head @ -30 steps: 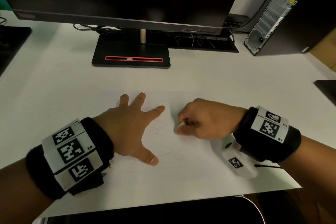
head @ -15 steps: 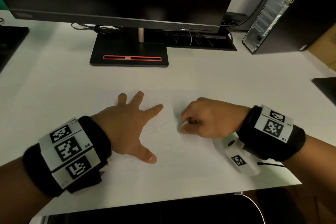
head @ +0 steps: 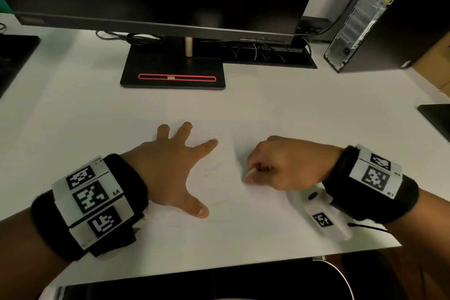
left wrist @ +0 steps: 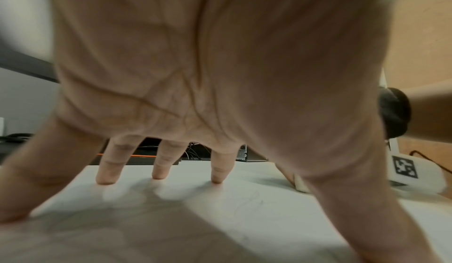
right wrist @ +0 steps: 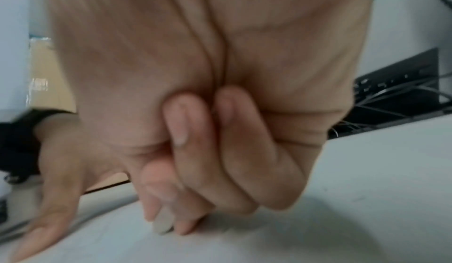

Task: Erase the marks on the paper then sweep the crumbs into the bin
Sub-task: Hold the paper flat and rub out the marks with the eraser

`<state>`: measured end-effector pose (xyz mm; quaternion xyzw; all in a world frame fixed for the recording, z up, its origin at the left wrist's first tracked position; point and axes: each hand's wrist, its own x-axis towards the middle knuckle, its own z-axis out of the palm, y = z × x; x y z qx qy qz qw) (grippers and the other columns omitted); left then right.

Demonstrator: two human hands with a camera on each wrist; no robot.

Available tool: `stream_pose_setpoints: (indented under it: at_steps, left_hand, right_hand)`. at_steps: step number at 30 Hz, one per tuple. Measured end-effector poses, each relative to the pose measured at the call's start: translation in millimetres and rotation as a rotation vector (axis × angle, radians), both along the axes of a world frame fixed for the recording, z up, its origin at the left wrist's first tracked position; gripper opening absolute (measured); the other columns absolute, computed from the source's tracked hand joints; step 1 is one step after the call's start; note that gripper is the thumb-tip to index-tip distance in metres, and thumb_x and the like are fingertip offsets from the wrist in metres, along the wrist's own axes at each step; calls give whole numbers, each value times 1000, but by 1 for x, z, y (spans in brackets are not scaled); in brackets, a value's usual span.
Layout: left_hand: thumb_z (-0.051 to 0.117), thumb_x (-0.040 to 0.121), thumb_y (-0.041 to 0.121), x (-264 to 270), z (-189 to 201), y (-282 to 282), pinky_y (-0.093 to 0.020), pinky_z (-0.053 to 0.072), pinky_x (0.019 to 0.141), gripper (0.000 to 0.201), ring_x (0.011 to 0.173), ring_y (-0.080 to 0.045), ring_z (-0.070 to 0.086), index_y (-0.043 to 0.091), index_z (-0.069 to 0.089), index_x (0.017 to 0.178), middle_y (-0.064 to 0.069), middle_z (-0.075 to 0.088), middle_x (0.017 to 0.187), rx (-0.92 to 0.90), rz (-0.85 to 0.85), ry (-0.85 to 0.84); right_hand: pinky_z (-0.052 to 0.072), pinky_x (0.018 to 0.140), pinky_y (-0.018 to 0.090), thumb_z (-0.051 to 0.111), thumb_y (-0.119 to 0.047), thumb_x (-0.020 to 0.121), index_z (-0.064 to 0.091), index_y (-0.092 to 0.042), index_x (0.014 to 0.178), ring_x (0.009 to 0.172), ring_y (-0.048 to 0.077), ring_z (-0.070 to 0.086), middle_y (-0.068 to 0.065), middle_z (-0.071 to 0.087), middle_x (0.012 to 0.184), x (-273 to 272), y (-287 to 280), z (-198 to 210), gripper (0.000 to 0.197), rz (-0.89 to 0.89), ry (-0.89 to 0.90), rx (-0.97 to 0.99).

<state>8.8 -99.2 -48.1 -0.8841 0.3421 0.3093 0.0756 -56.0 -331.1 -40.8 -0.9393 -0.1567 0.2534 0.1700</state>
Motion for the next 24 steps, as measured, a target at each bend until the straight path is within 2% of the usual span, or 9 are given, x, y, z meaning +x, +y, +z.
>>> stream_pose_setpoints:
  at_steps: [2, 6, 8, 10, 12, 15, 17, 20, 24]
  left_hand:
    - [68, 59, 85, 0, 0, 0, -53, 31, 116, 130, 148, -37, -17, 53, -20, 149, 0, -27, 161, -1, 3, 0]
    - [68, 58, 86, 1, -1, 2, -52, 32, 115, 129, 148, -36, -15, 54, -19, 148, 1, -25, 161, -9, 8, -12]
    - [66, 58, 88, 1, 1, 1, -52, 31, 115, 129, 149, -36, -14, 54, -19, 149, 1, -25, 162, -3, 13, -13]
    - [66, 58, 87, 1, 2, 0, -53, 31, 115, 129, 149, -36, -13, 53, -19, 149, 1, -25, 162, 8, 19, -8]
    - [67, 58, 87, 1, 3, 0, -53, 31, 115, 129, 149, -36, -13, 53, -19, 149, 1, -25, 162, 12, 21, -6]
    - [67, 59, 86, 1, 3, 0, -53, 30, 115, 129, 149, -36, -12, 53, -18, 149, 1, -24, 162, 13, 23, -10]
    - [65, 60, 87, 1, 3, -1, -54, 29, 116, 128, 149, -37, -12, 51, -19, 150, -1, -25, 162, 25, 29, -10]
    - [65, 60, 87, 1, 3, -2, -54, 29, 116, 129, 149, -39, -12, 50, -19, 150, -2, -25, 162, 33, 30, -13]
    - [65, 59, 87, 2, 2, -1, -55, 29, 115, 130, 149, -39, -12, 50, -19, 150, -3, -24, 162, 30, 30, -12]
  right_hand:
    - [39, 57, 26, 58, -33, 98, 54, -6, 69, 53, 12, 41, -2, 45, 54, -3, 3, -1, 39, 9, -36, 21]
    - [41, 57, 31, 59, -35, 96, 55, -4, 71, 52, 9, 39, -4, 44, 55, -10, 7, 1, 40, 61, 94, 10]
    - [44, 60, 34, 58, -38, 97, 56, -6, 71, 53, 11, 43, -5, 48, 56, -2, 0, 1, 41, -8, 20, -41]
    - [40, 57, 27, 56, -35, 98, 54, -9, 68, 53, 11, 44, -3, 48, 54, 0, 3, -1, 39, -28, -72, -33]
    - [36, 54, 22, 56, -30, 98, 54, -6, 68, 51, 13, 42, 0, 47, 53, -6, 11, -3, 38, 39, -41, 23]
    - [39, 56, 26, 58, -35, 97, 56, -4, 73, 52, 9, 38, -2, 45, 56, -9, 10, 0, 39, 58, 87, 9]
    - [42, 58, 30, 59, -39, 96, 56, -8, 70, 52, 11, 41, -5, 47, 55, -1, 4, 0, 41, -6, 28, -28]
    - [42, 56, 28, 58, -33, 96, 56, -9, 68, 52, 12, 43, 1, 49, 53, -4, 10, -4, 37, 2, -59, 14]
    - [43, 57, 30, 60, -38, 96, 57, -7, 70, 51, 8, 39, -2, 46, 56, -9, 10, 1, 40, 48, 98, 5]
